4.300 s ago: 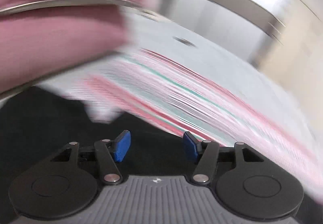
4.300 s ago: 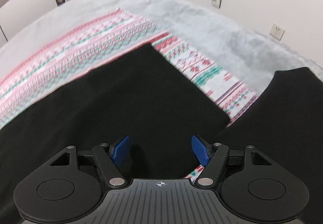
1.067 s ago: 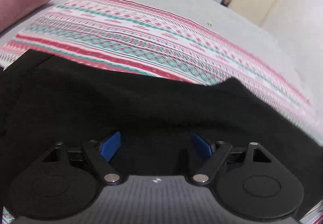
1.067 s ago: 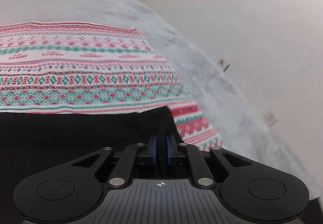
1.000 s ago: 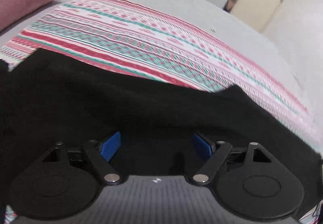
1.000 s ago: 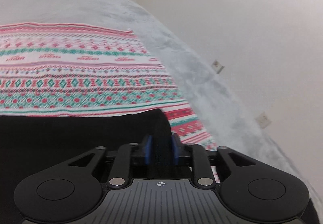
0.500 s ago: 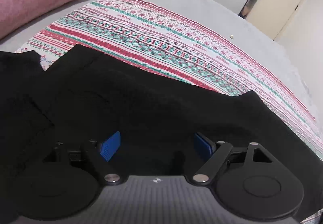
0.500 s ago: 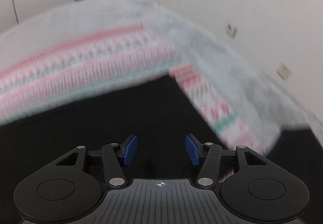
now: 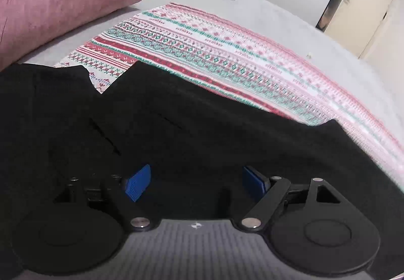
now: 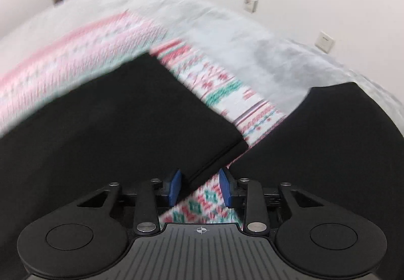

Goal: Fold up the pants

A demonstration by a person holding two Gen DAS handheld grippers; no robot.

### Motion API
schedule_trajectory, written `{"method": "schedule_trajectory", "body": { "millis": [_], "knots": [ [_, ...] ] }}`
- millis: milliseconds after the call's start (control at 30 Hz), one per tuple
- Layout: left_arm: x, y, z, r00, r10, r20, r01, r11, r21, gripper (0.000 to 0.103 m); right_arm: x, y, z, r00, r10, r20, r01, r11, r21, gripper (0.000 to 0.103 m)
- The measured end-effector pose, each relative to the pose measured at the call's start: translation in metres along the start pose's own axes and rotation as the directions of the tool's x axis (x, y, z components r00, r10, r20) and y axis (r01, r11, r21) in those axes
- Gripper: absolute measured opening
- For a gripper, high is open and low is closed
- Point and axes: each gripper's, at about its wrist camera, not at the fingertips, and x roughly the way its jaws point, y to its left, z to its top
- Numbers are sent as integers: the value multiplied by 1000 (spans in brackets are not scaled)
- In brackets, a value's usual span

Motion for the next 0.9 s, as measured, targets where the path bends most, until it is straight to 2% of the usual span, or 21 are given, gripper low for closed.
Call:
{"method": "schedule_trajectory", "body": {
  "millis": [67, 200, 233, 267, 300, 367, 500, 600, 700, 800, 900],
  "knots": [
    [-4, -2, 4, 1000, -12, 17, 12, 1000, 20, 97, -4, -10, 4, 996, 84, 32, -87, 992, 93, 30],
    [-5, -3, 11, 998, 23, 66, -25, 999, 33, 96, 12, -13, 9, 997, 73, 14, -74, 990, 120, 30],
    [-3, -2, 11, 998, 22, 56, -23, 999, 26, 96, 19, -15, 10, 997, 75, 6, -75, 990, 117, 22],
    [1, 1, 12, 999, 22, 36, -22, 1000, 15, 96, 23, -16, 9, 998, 67, -7, -66, 992, 106, 10],
    [5, 4, 12, 1000, 25, 17, -25, 1000, 1, 96, 24, -14, 8, 999, 35, -11, -34, 996, 86, 8],
    [10, 6, 9, 999, 36, 0, -36, 999, -3, 96, 24, -16, 7, 1000, 27, -10, -26, 996, 88, 2],
    [11, 2, 5, 998, 55, 1, -55, 997, 46, 95, 15, -27, 11, 999, 39, 13, -40, 990, 136, 1],
    [9, 4, 3, 999, 43, -6, -43, 998, 46, 95, 11, -26, 13, 1000, 15, 26, -17, 993, 115, 1],
    [8, 12, 5, 998, 57, 7, -57, 998, 21, 92, 13, -20, 13, 1000, -19, 14, 18, 997, 81, 1],
    [5, 18, 12, 999, 42, 11, -41, 999, -13, 90, 22, -13, 10, 998, -55, -13, 55, 998, 32, 1],
    [-5, 27, 20, 998, 16, 67, -11, 997, -71, 90, 22, -4, 9, 997, -79, -4, 79, 997, -14, 5]
  ]
}}
